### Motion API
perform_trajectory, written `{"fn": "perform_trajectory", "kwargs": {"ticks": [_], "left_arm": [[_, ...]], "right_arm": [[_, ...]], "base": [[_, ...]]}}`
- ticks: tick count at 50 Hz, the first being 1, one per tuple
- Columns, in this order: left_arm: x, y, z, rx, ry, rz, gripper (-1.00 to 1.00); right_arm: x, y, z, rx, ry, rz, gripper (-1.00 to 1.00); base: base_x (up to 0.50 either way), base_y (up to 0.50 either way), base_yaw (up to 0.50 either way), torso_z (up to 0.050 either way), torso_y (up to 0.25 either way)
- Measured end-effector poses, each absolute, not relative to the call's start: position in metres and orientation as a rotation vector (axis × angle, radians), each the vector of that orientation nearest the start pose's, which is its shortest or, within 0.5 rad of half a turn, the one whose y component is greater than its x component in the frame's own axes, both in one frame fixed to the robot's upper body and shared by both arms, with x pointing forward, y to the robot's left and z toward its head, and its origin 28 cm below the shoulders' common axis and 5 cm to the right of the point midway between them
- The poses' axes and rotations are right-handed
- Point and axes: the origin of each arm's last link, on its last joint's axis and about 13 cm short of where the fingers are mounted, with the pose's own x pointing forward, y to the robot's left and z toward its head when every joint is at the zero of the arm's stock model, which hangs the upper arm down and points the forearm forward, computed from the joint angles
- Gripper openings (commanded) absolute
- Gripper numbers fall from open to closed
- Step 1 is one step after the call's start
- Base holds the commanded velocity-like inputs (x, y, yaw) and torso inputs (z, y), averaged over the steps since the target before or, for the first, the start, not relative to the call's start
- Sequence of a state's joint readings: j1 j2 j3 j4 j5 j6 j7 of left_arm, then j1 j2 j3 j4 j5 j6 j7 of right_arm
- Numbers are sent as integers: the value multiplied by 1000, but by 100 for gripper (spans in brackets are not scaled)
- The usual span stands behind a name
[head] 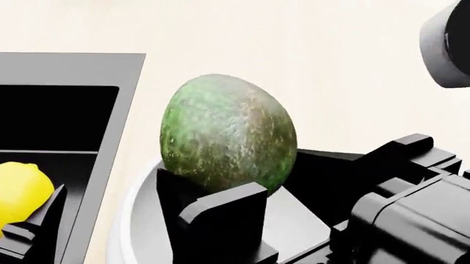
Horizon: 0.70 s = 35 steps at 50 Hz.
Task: There is a mixed pile of frozen fruits and vegetables on the counter. Locate all the frozen vegetables and place the items in a bowl on the counter. Take all the frozen fruits and defrost them in a running sink.
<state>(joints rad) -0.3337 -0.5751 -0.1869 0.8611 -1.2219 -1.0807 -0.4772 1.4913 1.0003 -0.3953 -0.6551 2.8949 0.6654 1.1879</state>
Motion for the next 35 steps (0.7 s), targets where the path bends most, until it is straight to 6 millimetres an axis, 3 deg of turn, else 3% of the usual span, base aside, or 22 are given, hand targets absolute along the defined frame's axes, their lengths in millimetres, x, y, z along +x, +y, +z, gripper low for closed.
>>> {"fn": "perform_trajectory", "kwargs": {"ticks": [12, 35], "left_arm": [[179, 248, 196, -23, 31, -270, -100], [166, 261, 198, -26, 20, -256, -100]], "right_arm": [[116, -121, 371, 116, 366, 667, -100], [120, -116, 359, -59, 372, 564, -100]], "base": [[0, 0, 0, 1, 0], [0, 0, 0, 0, 1]]}}
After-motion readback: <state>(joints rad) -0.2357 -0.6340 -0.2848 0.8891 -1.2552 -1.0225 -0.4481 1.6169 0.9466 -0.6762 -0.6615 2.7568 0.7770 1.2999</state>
